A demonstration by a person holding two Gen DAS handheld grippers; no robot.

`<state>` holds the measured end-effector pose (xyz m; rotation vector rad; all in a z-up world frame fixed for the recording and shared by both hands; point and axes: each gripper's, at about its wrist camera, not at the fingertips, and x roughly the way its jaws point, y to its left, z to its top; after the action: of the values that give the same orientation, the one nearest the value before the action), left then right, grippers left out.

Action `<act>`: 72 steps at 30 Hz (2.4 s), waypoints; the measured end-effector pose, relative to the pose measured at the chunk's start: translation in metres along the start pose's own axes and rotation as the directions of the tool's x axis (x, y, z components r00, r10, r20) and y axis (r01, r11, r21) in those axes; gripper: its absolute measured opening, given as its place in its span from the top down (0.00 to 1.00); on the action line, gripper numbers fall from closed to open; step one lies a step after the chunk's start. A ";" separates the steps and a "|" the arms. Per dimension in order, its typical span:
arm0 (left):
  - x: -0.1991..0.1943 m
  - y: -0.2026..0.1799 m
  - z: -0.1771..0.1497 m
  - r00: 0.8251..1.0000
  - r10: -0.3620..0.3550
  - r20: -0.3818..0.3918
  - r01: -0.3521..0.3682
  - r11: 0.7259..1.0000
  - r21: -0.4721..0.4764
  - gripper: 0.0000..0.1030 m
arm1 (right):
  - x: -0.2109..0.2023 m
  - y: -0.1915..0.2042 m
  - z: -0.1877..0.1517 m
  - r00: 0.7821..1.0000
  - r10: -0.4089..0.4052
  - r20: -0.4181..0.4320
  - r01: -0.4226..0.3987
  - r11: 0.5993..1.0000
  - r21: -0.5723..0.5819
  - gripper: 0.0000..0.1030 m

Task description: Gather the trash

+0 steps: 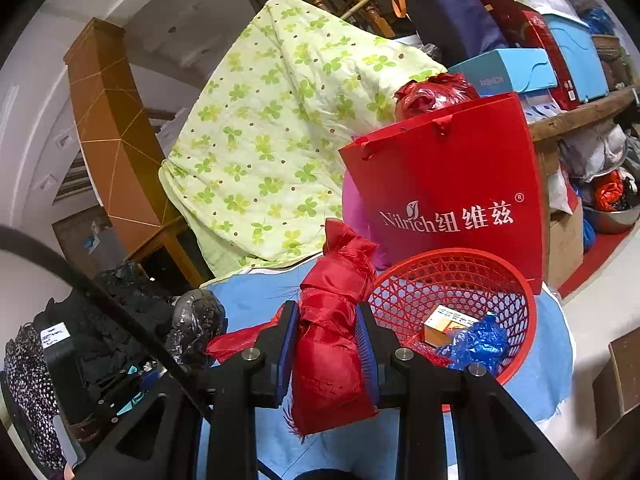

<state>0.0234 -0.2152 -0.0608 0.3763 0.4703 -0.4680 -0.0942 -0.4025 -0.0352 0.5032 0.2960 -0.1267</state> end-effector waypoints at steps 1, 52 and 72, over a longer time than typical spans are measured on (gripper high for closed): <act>0.000 -0.002 0.001 1.000 -0.003 -0.001 0.003 1.000 0.000 0.70 | 0.000 -0.002 0.000 1.000 -0.002 0.001 0.002 1.000 0.001 0.70; 0.073 -0.088 0.049 0.893 -0.449 -0.043 0.450 0.892 0.038 0.68 | 0.024 -0.121 0.024 0.996 -0.086 0.022 0.078 0.964 0.254 0.70; 0.090 0.023 -0.026 0.942 -0.322 -0.093 0.315 0.945 -0.086 0.39 | 0.048 -0.082 0.021 0.999 0.036 0.028 -0.040 0.980 0.194 0.29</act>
<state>0.0976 -0.2157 -0.1228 0.2575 0.6543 -0.7467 -0.0588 -0.4862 -0.0696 0.7004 0.2515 -0.1250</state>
